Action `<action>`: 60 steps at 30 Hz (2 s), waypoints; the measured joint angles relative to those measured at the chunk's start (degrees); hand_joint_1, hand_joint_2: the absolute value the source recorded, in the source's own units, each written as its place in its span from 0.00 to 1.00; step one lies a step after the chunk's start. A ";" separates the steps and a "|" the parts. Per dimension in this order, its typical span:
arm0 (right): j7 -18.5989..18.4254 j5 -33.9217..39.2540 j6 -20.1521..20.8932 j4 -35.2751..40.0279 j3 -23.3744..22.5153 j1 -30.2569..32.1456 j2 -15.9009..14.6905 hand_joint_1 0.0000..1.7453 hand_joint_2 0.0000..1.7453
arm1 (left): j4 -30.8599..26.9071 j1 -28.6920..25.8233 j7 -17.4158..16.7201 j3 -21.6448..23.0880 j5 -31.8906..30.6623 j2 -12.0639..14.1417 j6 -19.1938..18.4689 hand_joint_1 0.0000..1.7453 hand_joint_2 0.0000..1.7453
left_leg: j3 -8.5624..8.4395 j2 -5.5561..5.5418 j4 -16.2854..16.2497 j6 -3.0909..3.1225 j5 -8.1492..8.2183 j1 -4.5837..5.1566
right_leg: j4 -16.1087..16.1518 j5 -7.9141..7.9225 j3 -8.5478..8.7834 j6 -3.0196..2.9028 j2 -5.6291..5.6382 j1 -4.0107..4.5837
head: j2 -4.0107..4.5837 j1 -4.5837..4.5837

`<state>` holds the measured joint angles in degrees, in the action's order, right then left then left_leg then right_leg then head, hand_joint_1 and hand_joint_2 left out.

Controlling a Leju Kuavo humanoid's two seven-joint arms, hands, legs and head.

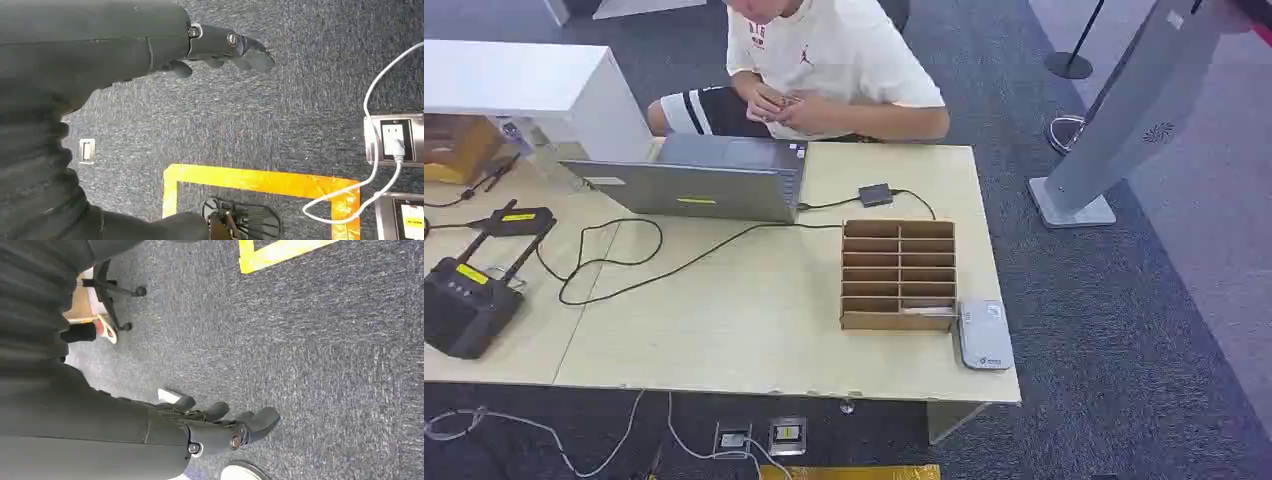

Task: Pass the card to the sensor for recognition and then transmit it.

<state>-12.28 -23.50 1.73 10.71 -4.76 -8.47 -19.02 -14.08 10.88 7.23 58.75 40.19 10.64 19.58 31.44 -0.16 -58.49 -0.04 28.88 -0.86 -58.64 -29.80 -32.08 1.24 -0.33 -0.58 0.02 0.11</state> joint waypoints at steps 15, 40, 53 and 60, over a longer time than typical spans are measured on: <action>0.11 3.21 -5.26 0.00 0.00 -0.16 -0.26 0.00 1.00 | 0.00 0.04 0.00 0.00 -0.24 0.00 -0.02 0.00 1.00 | 0.00 0.00 0.00 0.00 0.00 0.01 | 0.00 0.00 0.01 0.00 0.00 -0.01 | 0.00 0.02; -1.44 -7.28 -15.63 5.40 -4.96 -32.25 -33.62 0.00 1.00 | 0.02 -0.29 1.90 -1.42 1.75 -0.92 3.34 0.00 1.00 | 0.13 0.02 -0.03 0.43 -0.28 0.79 | -0.33 0.25 -0.30 0.34 -0.11 -0.81 | 0.00 0.00; 13.54 -10.16 -15.12 9.20 0.57 -63.58 -37.13 0.00 1.00 | -0.02 -0.59 4.13 -2.95 1.81 -1.77 3.98 0.00 0.00 | 0.59 -0.16 0.00 0.39 -0.37 0.80 | -0.52 0.26 -0.44 0.33 -0.34 -0.81 | 0.00 0.04; 24.04 -9.64 -8.20 13.02 12.23 -69.84 -27.79 0.00 1.00 | -0.04 -0.36 5.86 -3.19 1.62 -2.16 2.82 0.00 0.00 | 0.45 -0.04 -0.01 0.31 -0.58 0.62 | -0.55 0.34 -0.42 0.27 -0.17 -0.63 | 0.00 -0.02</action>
<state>11.76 -33.14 -6.47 23.73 7.47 -78.31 -46.80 -14.12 10.52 13.09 55.56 41.81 8.48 22.41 31.90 -0.20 -58.50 0.27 28.30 -0.24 -59.19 -29.46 -32.49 1.51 -0.50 -1.20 0.02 0.09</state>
